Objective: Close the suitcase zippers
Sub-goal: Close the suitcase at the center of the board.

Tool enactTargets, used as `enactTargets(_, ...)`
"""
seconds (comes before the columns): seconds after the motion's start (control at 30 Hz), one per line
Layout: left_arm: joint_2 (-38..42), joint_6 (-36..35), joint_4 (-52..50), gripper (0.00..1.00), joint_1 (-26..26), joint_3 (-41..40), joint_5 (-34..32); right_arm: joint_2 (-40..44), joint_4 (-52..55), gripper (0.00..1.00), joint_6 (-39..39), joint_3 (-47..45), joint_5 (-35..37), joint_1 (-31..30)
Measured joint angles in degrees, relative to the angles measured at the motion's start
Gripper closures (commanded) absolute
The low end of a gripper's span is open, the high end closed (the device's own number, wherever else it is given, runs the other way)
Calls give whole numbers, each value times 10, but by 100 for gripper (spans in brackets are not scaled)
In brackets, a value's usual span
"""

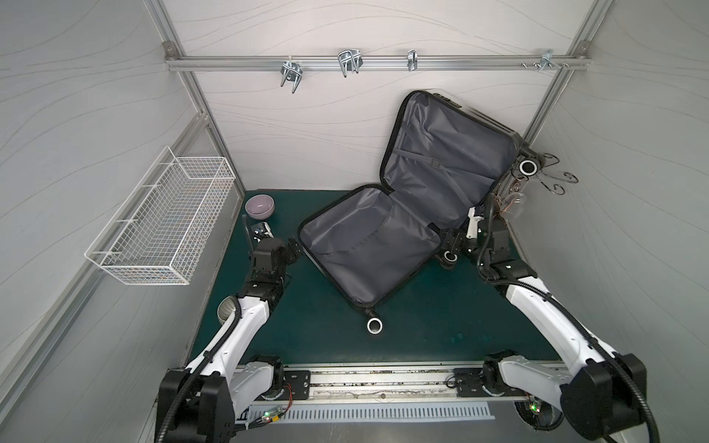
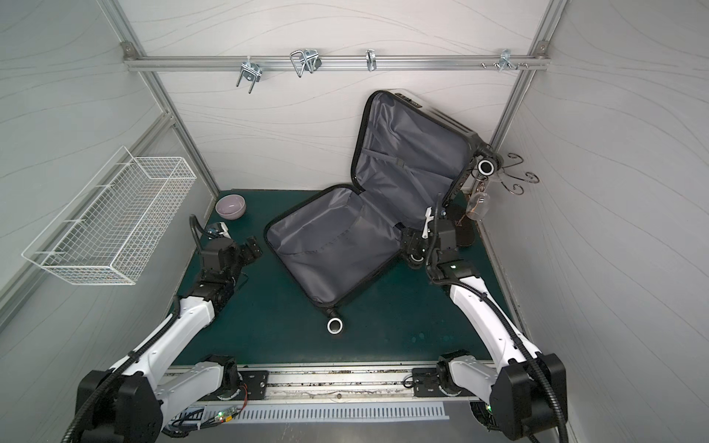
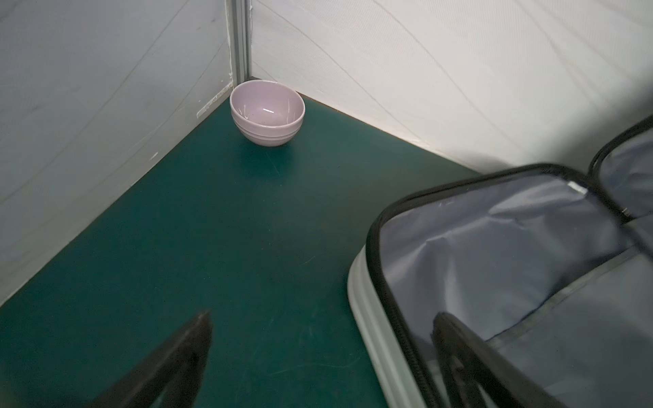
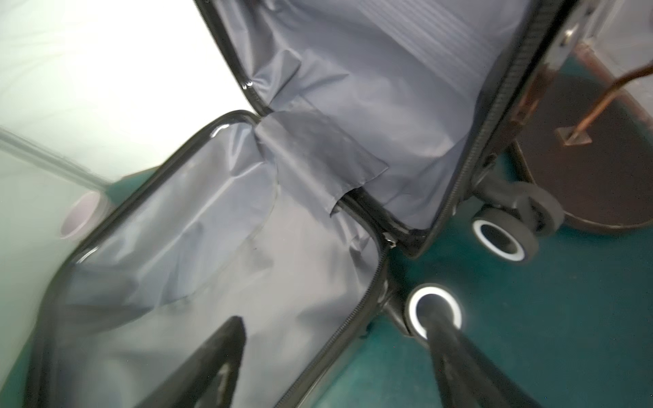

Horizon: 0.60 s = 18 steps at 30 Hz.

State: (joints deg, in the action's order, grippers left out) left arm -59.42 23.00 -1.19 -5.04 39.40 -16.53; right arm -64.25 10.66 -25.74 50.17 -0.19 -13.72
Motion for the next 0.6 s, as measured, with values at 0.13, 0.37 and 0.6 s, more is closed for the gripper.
enactTargets(0.13,12,66,-110,16,0,101,26,-52,109,21,-25,134,-58,19)
enactTargets(0.37,-3,59,-313,18,-3,223,106,-92,243,14,-18,375,10,23)
enactTargets(0.6,-10,66,-451,6,-2,222,145,-166,325,15,42,583,147,41)
